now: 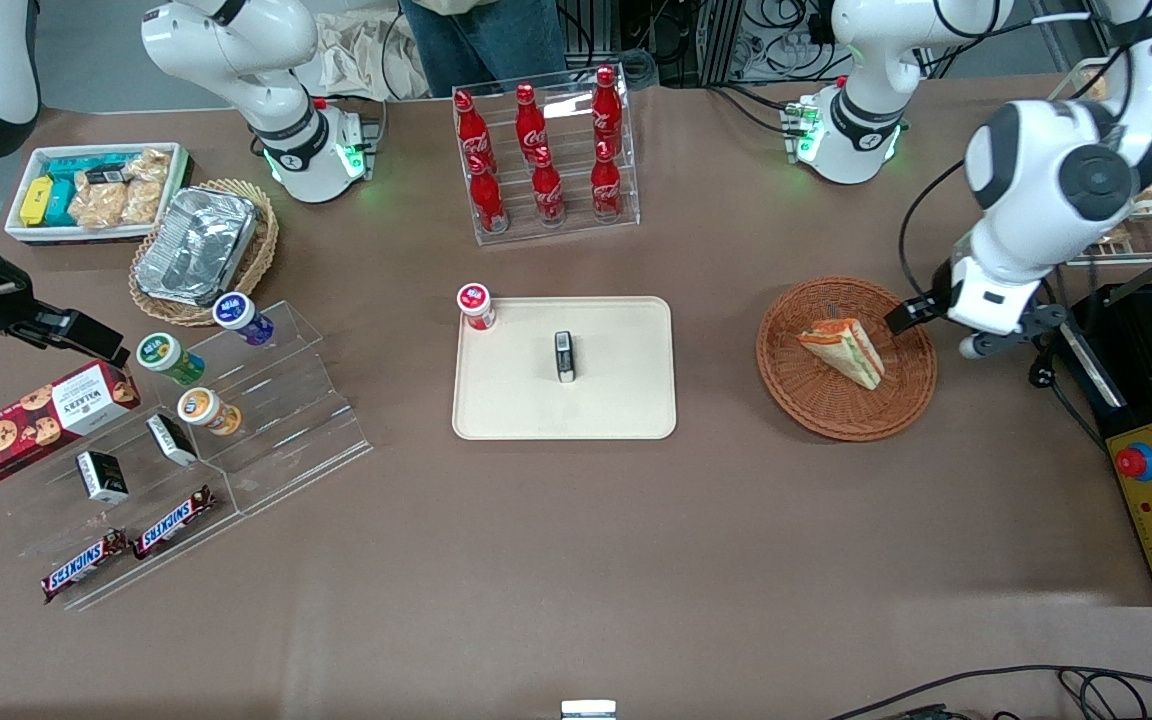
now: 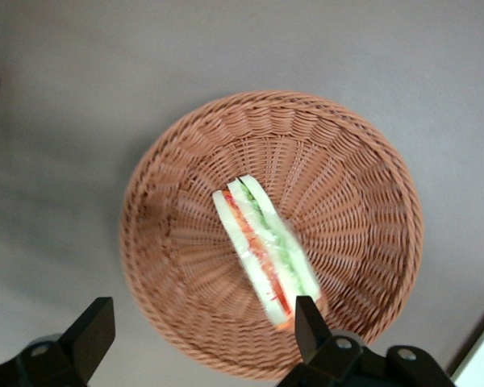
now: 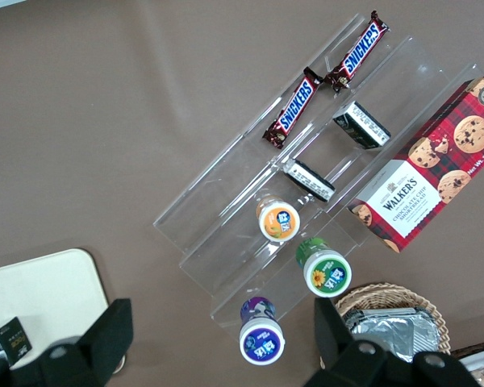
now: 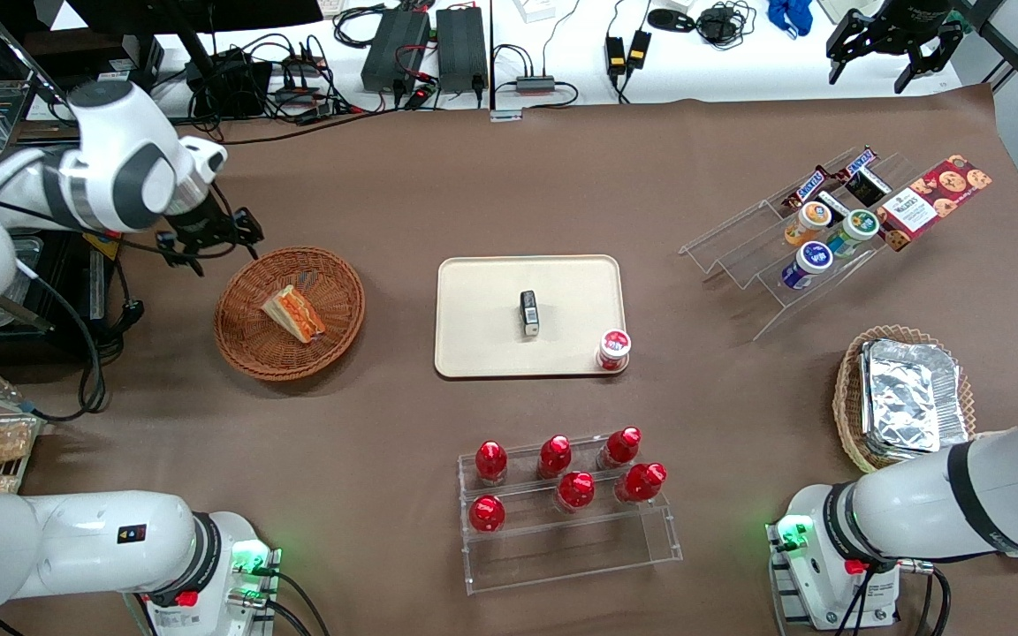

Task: Place sandwich from basket to tray
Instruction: 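Lower the left gripper and close it on the wrapped sandwich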

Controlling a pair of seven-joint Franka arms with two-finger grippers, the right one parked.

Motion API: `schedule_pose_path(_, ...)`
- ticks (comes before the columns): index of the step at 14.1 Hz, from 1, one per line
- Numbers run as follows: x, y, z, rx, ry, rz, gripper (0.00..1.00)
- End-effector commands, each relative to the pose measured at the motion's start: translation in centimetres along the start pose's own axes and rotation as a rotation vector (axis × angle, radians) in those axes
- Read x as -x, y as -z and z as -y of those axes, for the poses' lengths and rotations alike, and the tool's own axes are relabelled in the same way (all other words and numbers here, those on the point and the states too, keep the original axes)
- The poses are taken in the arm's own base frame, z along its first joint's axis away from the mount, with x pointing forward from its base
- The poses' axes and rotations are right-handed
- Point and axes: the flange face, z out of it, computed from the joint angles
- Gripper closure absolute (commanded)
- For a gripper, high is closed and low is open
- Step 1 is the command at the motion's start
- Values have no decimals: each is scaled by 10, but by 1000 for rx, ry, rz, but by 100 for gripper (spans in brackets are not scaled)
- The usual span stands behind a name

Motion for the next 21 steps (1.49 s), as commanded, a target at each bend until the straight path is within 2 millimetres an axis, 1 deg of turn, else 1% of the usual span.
schedule_pose_path(1,11,-25,-16,5,163,-11,2)
schedule_pose_path(4,17,-44,-23,-20,258,22,7)
schedule_pose_path(9,19,-63,-42,5,327,7,5)
schedule_pose_path(10,23,-68,-48,7,329,4,5)
schedule_pose_path(11,23,-72,-50,17,335,-3,5)
schedule_pose_path(12,31,-76,-58,25,317,-8,5)
schedule_pose_path(14,34,-87,-61,37,320,-11,5)
schedule_pose_path(16,37,-96,-58,35,318,-10,6)
schedule_pose_path(17,38,-99,-57,31,303,-19,10)
schedule_pose_path(18,37,-99,-57,28,299,-21,23)
schedule_pose_path(19,37,-99,-57,28,295,-23,38)
schedule_pose_path(21,35,-97,-58,32,288,-26,59)
